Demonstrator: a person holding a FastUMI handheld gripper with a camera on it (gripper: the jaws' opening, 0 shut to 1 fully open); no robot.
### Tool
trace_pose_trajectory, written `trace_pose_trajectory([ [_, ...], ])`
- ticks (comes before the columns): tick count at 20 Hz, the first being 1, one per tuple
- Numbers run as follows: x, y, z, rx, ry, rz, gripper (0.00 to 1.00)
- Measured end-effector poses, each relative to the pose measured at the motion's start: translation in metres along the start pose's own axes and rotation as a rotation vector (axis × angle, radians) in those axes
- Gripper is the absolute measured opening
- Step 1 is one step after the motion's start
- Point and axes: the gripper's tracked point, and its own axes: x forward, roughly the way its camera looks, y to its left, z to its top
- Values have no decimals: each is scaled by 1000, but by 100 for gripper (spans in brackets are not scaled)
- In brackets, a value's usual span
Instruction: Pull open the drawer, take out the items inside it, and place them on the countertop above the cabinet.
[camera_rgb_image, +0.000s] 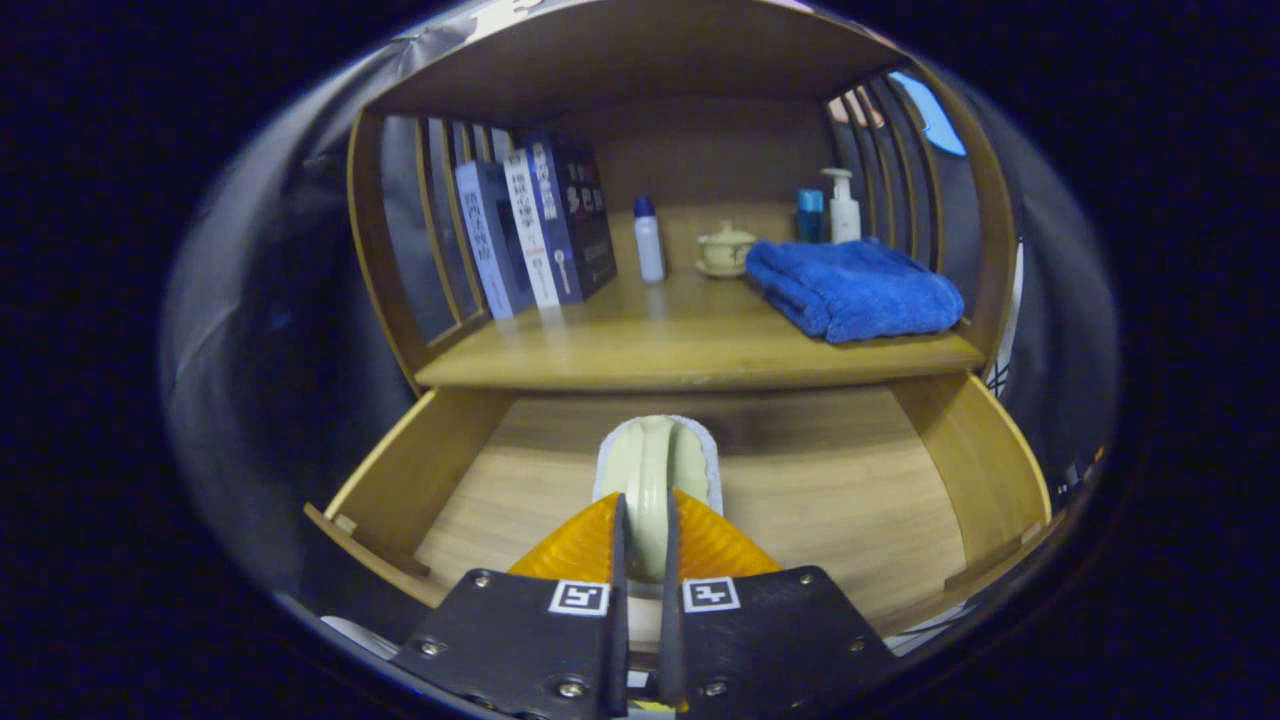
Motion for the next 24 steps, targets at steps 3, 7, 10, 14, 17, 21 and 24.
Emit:
trace_pose_trajectory([
  [3, -17, 7, 26, 14, -167, 19, 13],
  [7, -48, 1, 44, -10, -307, -27, 13],
  [10, -74, 2, 62, -21, -409, -60, 13],
  [14, -99, -1, 92, -87, -484, -105, 12],
  [17, -112, 3, 135, -103, -532, -125, 12],
  [21, -96, 8, 179, -108, -454, -117, 12],
  [24, -62, 1, 197, -148, -363, -126, 12],
])
